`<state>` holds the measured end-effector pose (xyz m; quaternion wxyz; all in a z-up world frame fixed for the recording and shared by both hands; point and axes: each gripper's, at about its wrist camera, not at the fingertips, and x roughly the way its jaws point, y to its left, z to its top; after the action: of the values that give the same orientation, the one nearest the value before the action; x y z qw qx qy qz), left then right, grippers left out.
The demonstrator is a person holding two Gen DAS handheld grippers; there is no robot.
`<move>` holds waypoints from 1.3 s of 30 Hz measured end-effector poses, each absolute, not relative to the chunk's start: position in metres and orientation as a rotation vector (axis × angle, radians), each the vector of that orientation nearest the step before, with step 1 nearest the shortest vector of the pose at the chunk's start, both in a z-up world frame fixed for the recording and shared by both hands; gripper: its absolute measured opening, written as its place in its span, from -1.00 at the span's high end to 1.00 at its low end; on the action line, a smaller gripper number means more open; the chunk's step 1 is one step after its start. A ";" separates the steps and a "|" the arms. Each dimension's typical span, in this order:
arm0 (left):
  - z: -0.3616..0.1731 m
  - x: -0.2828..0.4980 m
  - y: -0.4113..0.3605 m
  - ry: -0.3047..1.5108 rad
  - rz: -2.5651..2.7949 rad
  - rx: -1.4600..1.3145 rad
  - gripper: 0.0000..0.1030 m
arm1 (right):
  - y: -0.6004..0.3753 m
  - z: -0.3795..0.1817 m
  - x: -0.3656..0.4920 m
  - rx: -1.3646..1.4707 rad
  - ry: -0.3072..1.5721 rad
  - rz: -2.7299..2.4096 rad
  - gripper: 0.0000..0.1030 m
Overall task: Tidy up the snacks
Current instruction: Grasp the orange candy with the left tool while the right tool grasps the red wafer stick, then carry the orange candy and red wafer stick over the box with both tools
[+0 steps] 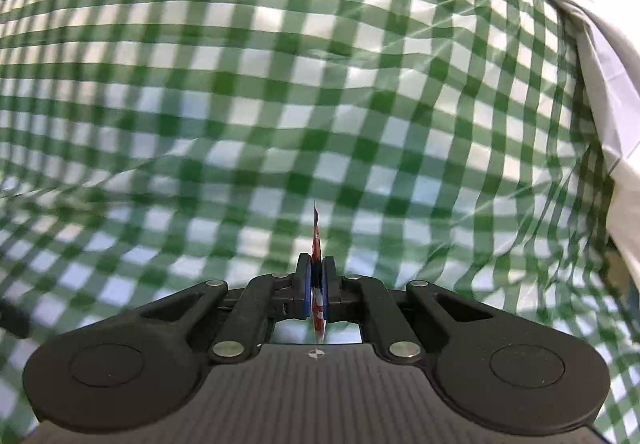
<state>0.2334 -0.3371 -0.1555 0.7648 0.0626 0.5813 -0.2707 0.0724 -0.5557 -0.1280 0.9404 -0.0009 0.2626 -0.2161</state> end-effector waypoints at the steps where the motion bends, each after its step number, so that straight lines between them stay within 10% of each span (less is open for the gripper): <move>1: -0.163 0.240 -0.338 1.330 -0.584 0.089 0.65 | -0.550 -0.128 0.067 0.007 0.554 -0.432 0.91; 7: -0.185 0.257 -0.364 1.420 -0.499 0.015 0.22 | -0.526 -0.138 0.036 0.070 0.624 -0.449 0.91; 16: -0.177 0.240 -0.357 1.353 -0.457 0.123 0.61 | -0.524 -0.148 0.003 0.215 0.655 -0.510 0.91; 39: 0.041 -0.010 -0.032 1.037 -0.441 0.121 0.62 | -0.226 -0.001 -0.106 0.475 0.581 -0.108 0.91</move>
<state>-0.0098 -0.0323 0.0405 0.8437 0.0574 0.4911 -0.2091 -0.1059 -0.2261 -0.0011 0.9290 0.2317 0.2836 -0.0529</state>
